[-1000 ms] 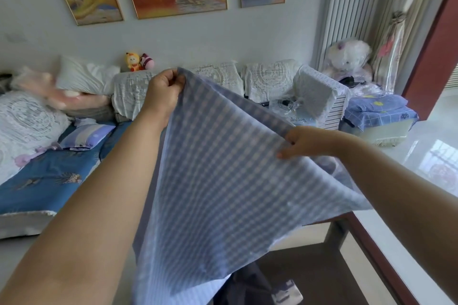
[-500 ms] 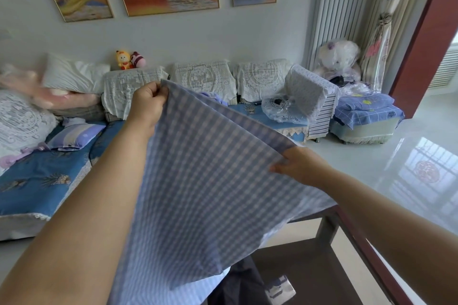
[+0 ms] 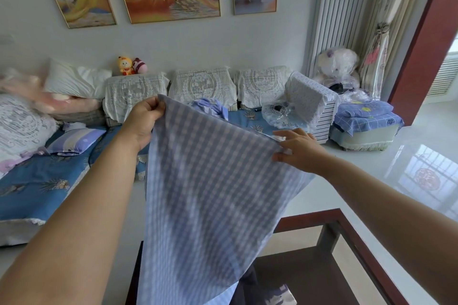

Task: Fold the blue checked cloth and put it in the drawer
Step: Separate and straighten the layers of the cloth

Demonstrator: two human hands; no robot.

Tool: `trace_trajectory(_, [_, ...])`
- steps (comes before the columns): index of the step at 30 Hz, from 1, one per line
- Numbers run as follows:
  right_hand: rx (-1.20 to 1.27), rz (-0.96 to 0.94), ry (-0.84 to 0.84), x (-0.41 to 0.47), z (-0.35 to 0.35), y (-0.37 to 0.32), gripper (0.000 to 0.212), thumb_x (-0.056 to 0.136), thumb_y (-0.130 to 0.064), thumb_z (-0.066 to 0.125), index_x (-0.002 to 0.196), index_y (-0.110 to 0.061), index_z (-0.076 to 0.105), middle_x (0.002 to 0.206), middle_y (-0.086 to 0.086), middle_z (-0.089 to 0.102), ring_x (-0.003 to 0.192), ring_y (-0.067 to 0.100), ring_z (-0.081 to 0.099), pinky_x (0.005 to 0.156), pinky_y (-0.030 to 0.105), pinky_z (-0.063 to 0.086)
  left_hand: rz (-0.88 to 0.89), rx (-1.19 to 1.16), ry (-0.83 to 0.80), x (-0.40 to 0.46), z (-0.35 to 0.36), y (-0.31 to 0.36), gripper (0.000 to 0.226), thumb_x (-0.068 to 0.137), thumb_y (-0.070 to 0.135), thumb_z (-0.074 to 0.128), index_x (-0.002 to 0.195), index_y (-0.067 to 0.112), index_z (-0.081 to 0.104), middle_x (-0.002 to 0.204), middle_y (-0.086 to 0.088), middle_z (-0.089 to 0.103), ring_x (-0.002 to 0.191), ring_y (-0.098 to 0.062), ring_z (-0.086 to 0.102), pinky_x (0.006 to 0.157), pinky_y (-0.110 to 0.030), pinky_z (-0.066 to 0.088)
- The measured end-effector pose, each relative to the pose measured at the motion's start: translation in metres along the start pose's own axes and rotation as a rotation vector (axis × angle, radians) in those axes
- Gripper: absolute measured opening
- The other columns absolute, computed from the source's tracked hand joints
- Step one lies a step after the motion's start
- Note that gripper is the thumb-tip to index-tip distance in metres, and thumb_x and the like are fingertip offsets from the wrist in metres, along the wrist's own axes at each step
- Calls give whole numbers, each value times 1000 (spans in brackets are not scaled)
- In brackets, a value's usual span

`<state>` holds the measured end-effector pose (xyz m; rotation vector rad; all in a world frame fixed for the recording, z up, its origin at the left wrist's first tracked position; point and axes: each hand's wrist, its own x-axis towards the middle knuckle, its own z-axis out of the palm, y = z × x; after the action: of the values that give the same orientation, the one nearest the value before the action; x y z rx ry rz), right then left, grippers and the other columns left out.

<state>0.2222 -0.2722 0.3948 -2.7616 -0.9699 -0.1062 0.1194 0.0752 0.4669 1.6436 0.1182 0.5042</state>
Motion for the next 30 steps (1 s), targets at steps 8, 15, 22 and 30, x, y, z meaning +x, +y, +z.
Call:
trace_trajectory(8, [-140, -82, 5, 10, 4, -29, 36, 96, -47, 44, 120, -25, 59, 147, -10, 33, 113, 23, 55, 75, 31, 45, -31, -98, -21, -1, -11, -1, 48, 98, 4, 44, 64, 21, 73, 65, 8, 71, 62, -5, 66, 61, -19, 55])
trace_trajectory(15, [-58, -42, 66, -2, 7, -50, 33, 97, -41, 45, 107, -13, 60, 109, 2, 62, 98, 26, 60, 69, 29, 40, 80, 381, 320, 10, -23, 0, 22, 97, 18, 50, 78, 22, 61, 90, -8, 63, 83, -17, 53, 69, -26, 43])
trace_trajectory(22, [-48, -26, 153, -6, -79, -76, 35, 90, -50, 54, 66, -26, 44, 69, -7, 52, 66, 14, 50, 55, 29, 35, 113, 452, 647, 25, -10, 28, 28, 101, 22, 36, 109, 7, 58, 101, -2, 57, 98, -18, 50, 77, -23, 32])
trace_trajectory(30, [235, 126, 180, -17, -100, -50, 11, 87, -37, 62, 94, -41, 55, 76, -8, 63, 68, 15, 57, 59, 26, 44, -94, 222, 481, 37, 5, 0, 21, 90, 4, 44, 90, 10, 64, 91, -10, 60, 87, -21, 53, 69, -28, 40])
